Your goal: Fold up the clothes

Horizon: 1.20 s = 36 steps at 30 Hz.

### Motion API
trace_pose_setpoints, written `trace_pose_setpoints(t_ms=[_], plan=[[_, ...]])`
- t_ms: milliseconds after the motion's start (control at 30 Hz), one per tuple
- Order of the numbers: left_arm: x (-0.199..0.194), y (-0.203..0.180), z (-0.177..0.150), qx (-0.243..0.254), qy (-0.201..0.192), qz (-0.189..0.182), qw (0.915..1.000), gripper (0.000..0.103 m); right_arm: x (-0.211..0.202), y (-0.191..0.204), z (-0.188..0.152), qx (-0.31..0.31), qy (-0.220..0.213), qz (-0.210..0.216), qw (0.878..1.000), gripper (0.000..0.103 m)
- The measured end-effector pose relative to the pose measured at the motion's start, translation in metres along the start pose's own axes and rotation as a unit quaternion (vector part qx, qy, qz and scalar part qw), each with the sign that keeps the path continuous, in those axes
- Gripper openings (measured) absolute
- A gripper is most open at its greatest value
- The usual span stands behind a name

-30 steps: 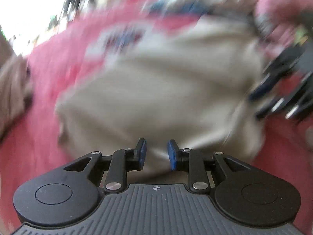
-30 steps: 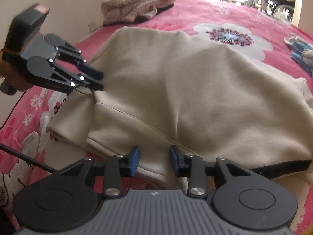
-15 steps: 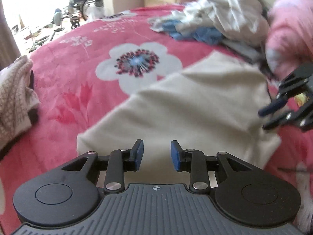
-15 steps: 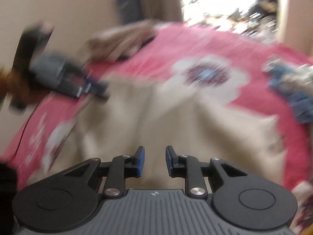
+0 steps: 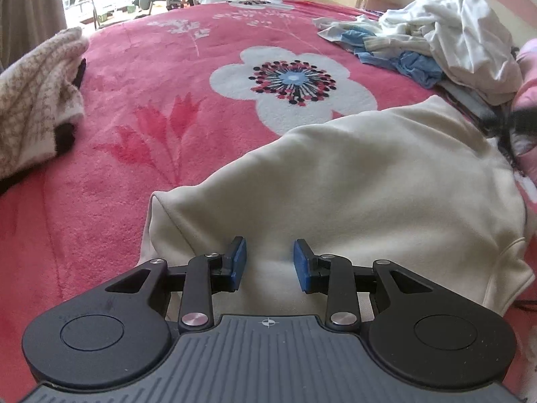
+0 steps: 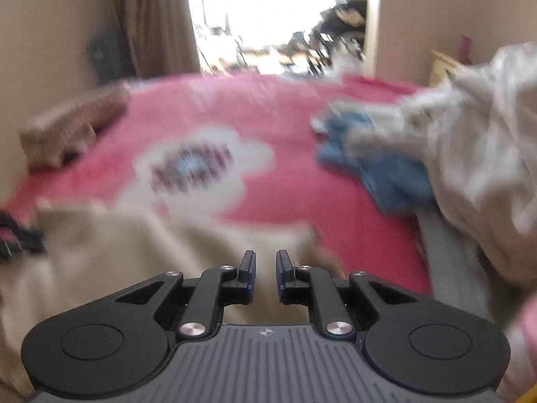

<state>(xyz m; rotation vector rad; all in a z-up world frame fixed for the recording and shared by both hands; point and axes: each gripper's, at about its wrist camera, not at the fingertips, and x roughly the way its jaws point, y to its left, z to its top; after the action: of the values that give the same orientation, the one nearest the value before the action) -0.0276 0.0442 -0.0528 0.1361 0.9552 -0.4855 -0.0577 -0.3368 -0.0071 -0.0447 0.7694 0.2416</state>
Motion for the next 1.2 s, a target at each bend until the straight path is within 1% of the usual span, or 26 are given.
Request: trace_pose_setpoints(t_ms=[33, 100, 133, 167, 200, 233, 300, 333, 367, 400, 433, 467, 533, 600, 633, 667, 700, 733, 833, 900, 1000, 1067, 1133, 1200], plan=[[0.000, -0.001, 0.000, 0.003, -0.001, 0.002, 1.0000, 0.031, 0.008, 0.004, 0.007, -0.012, -0.008, 0.004, 1.000, 0.013], [0.000, -0.001, -0.003, 0.001, -0.006, 0.004, 1.0000, 0.031, 0.031, 0.012, 0.011, -0.047, -0.007, -0.007, 0.999, 0.013], [0.000, 0.000, -0.005, -0.001, -0.010, 0.003, 0.9999, 0.032, 0.044, 0.009, 0.011, -0.049, 0.003, -0.012, 0.999, 0.013], [0.000, 0.000, -0.007, -0.003, -0.015, 0.003, 0.9999, 0.032, 0.058, 0.003, 0.008, -0.050, 0.018, -0.025, 0.998, 0.011], [-0.001, 0.000, -0.009, -0.002, -0.020, 0.003, 0.9998, 0.032, 0.075, -0.008, 0.000, -0.051, 0.041, -0.052, 0.997, 0.005], [-0.001, 0.000, -0.011, -0.002, -0.025, 0.003, 0.9997, 0.032, 0.088, -0.022, -0.007, -0.037, 0.057, -0.060, 0.996, 0.000], [-0.002, 0.000, -0.014, -0.002, -0.032, 0.003, 0.9995, 0.032, 0.085, -0.050, -0.009, 0.056, 0.048, -0.020, 0.997, 0.000], [-0.002, 0.000, -0.015, -0.002, -0.035, 0.002, 0.9994, 0.032, 0.078, -0.059, -0.005, 0.098, 0.039, -0.005, 0.994, 0.002], [-0.002, 0.000, -0.015, -0.001, -0.036, 0.002, 0.9994, 0.032, 0.071, -0.065, -0.001, 0.125, 0.027, 0.004, 0.992, 0.014], [-0.002, 0.000, -0.015, 0.001, -0.036, 0.001, 0.9994, 0.032, 0.066, -0.072, 0.002, 0.149, 0.021, 0.012, 0.988, 0.033], [-0.001, 0.001, -0.015, 0.003, -0.036, 0.001, 0.9994, 0.032, 0.066, -0.081, 0.004, 0.174, 0.023, 0.018, 0.984, 0.040], [-0.001, 0.001, -0.014, 0.004, -0.035, -0.001, 0.9994, 0.032, 0.069, -0.090, 0.005, 0.198, 0.027, 0.020, 0.980, 0.045], [0.000, 0.002, -0.014, 0.007, -0.035, -0.004, 0.9994, 0.032, 0.081, -0.106, 0.003, 0.238, 0.055, 0.034, 0.969, 0.045], [0.001, 0.004, -0.015, 0.004, -0.037, -0.008, 0.9993, 0.032, 0.097, -0.110, -0.003, 0.260, 0.093, 0.054, 0.960, 0.046], [0.001, 0.004, -0.016, 0.003, -0.039, -0.010, 0.9992, 0.032, 0.099, -0.106, -0.005, 0.257, 0.096, 0.056, 0.960, 0.046], [0.001, 0.004, -0.017, 0.004, -0.042, -0.010, 0.9991, 0.032, 0.100, -0.101, -0.006, 0.246, 0.095, 0.056, 0.963, 0.041], [0.001, 0.004, -0.018, 0.007, -0.044, -0.009, 0.9989, 0.032, 0.097, -0.094, -0.004, 0.225, 0.090, 0.047, 0.969, 0.028], [0.001, 0.003, -0.019, 0.008, -0.046, -0.008, 0.9989, 0.032, 0.093, -0.088, -0.001, 0.206, 0.084, 0.036, 0.974, 0.020], [0.000, 0.003, -0.020, 0.007, -0.050, -0.006, 0.9987, 0.032, 0.078, -0.083, 0.002, 0.188, 0.056, 0.030, 0.980, 0.018], [-0.001, 0.003, -0.021, 0.004, -0.052, -0.007, 0.9986, 0.032, 0.072, -0.079, 0.002, 0.168, 0.043, 0.014, 0.985, 0.017], [-0.001, 0.003, -0.021, 0.004, -0.053, -0.006, 0.9986, 0.032, 0.083, -0.065, -0.009, 0.106, 0.047, -0.026, 0.993, 0.017], [-0.001, 0.003, -0.021, 0.005, -0.053, -0.006, 0.9985, 0.032, 0.090, -0.053, -0.018, 0.058, 0.041, -0.053, 0.996, 0.017], [-0.001, 0.003, -0.022, 0.004, -0.054, -0.006, 0.9985, 0.032, 0.091, -0.039, -0.021, 0.003, 0.032, -0.081, 0.996, 0.017], [-0.002, 0.003, -0.022, 0.006, -0.055, -0.006, 0.9985, 0.032, 0.092, -0.033, -0.024, -0.036, 0.029, -0.095, 0.994, 0.017]])
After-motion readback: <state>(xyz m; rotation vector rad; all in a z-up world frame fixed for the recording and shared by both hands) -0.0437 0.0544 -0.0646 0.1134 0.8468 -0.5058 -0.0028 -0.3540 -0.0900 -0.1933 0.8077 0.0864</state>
